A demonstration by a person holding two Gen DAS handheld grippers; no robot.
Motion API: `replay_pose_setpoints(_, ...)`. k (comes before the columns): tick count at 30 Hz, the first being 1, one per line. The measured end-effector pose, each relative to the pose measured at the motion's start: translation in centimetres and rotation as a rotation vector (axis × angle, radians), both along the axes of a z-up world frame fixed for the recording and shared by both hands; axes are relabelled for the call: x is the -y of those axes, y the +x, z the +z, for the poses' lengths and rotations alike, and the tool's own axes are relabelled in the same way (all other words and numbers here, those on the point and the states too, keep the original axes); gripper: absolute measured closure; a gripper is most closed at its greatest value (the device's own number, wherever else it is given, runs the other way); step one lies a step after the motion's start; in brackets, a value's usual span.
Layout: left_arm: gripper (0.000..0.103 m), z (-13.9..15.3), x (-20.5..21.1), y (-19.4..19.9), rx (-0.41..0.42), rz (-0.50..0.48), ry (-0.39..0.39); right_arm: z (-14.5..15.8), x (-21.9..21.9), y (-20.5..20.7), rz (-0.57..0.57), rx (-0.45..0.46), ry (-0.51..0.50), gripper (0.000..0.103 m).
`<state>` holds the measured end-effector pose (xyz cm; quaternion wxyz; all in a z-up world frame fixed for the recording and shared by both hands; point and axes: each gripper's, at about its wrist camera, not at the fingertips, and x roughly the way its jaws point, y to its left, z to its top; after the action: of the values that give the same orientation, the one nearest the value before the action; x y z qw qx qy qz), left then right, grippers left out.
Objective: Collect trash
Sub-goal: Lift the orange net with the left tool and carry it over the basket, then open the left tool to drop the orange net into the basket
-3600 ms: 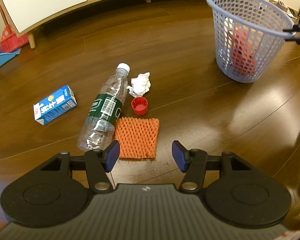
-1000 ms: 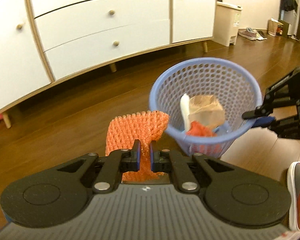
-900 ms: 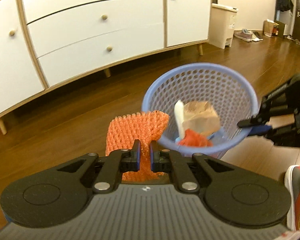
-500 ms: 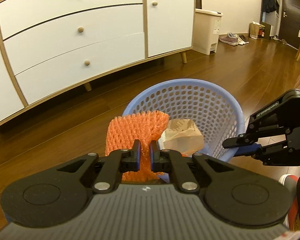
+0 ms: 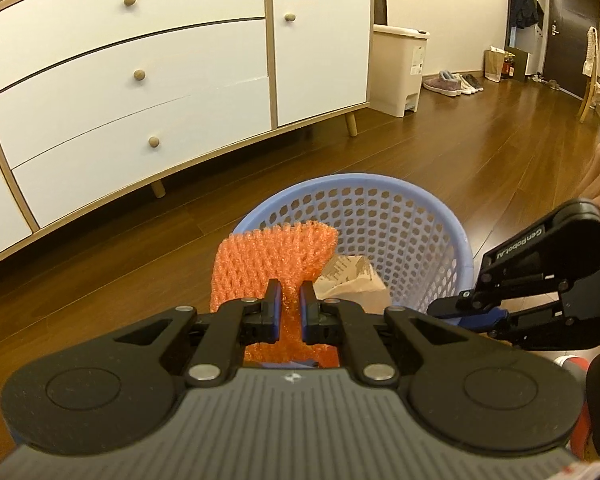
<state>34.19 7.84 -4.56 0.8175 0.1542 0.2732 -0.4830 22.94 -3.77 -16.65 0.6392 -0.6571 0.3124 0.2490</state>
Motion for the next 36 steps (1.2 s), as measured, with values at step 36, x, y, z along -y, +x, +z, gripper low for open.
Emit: replay_pose_setpoints(36,0.096,-1.2,1.7,-0.1,-0.011,-0.056,0.038,-0.6,0.5,-0.7,0.066,0.024,-0.070,0.095)
